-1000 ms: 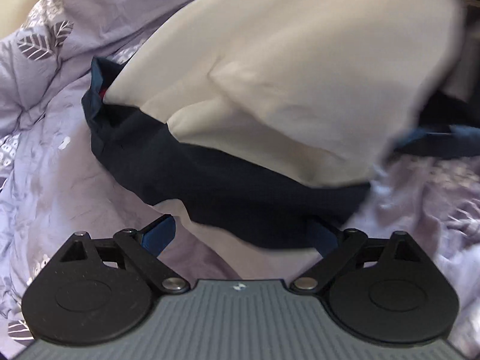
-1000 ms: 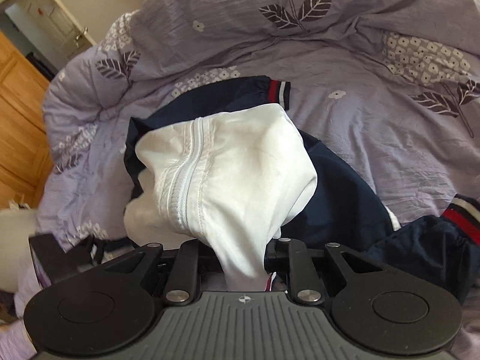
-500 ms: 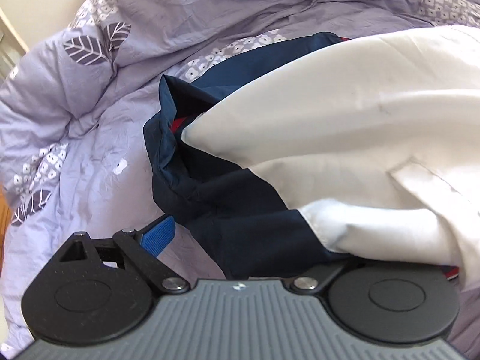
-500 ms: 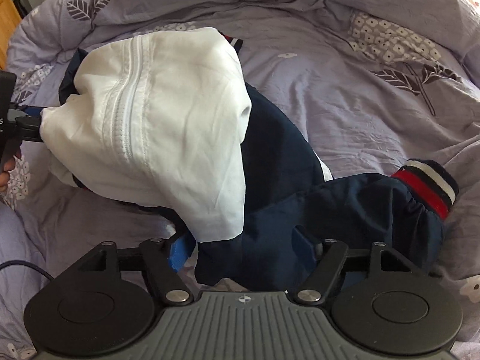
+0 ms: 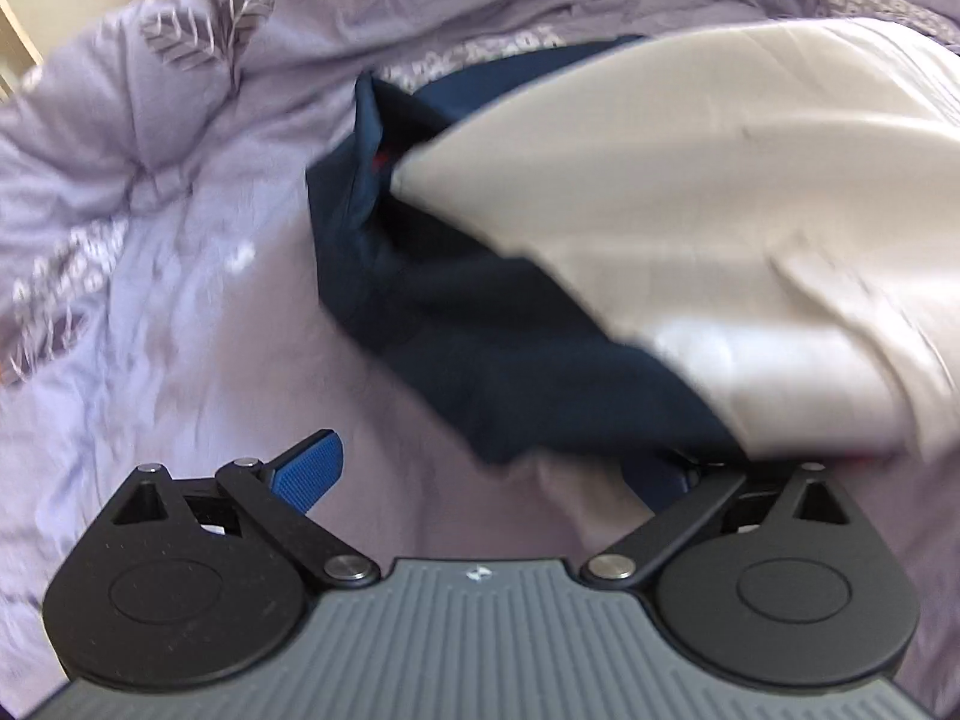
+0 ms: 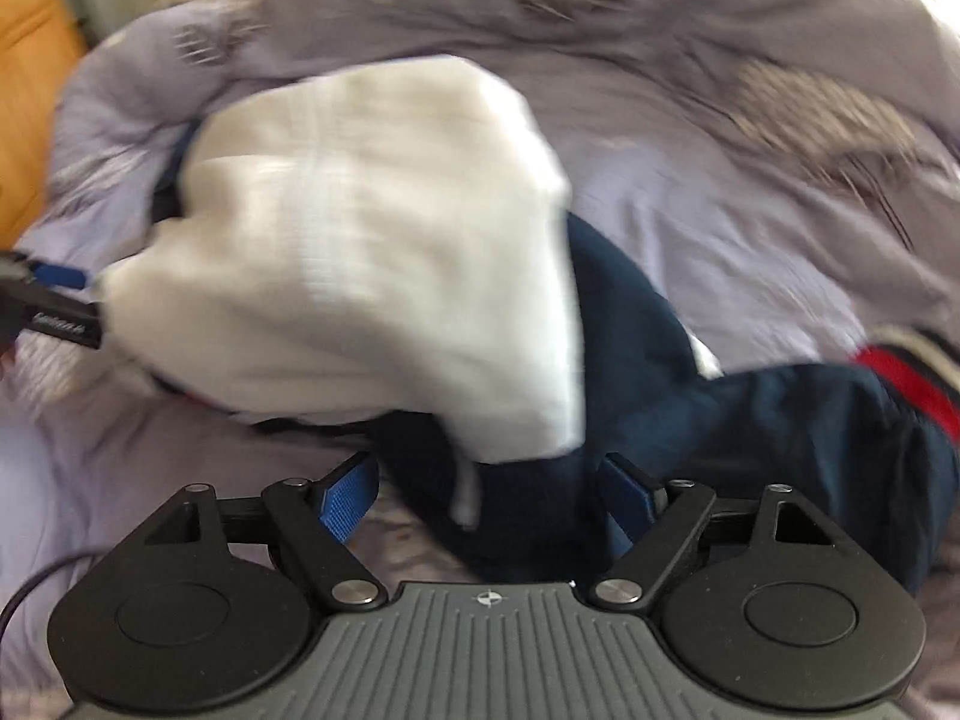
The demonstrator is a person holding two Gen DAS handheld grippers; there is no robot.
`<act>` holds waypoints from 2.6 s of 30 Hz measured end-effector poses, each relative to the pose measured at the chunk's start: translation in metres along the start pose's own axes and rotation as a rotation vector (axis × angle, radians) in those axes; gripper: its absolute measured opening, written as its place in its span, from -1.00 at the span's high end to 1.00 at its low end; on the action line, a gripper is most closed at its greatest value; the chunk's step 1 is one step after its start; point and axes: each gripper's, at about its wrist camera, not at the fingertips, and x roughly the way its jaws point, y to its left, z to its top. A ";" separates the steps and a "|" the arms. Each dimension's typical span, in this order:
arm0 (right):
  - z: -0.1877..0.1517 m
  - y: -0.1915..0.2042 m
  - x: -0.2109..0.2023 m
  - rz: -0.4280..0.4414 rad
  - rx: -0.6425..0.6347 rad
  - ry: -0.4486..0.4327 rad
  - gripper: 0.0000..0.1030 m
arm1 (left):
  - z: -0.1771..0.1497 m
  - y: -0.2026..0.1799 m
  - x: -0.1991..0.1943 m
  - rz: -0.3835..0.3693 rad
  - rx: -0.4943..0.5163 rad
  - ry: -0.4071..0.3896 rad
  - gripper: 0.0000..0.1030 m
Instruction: Fold clothes
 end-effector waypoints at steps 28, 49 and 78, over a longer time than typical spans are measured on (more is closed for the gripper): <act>0.104 0.024 0.043 0.435 0.408 -0.067 0.71 | -0.046 -0.029 0.007 -0.033 -0.023 0.028 -0.97; 0.057 -0.024 0.059 0.447 0.542 -0.052 0.60 | -0.055 -0.021 0.025 -0.452 -0.206 0.042 -0.98; 0.011 0.103 0.018 0.363 -0.344 0.553 -0.18 | -0.037 0.084 -0.077 -0.365 -0.018 0.061 0.62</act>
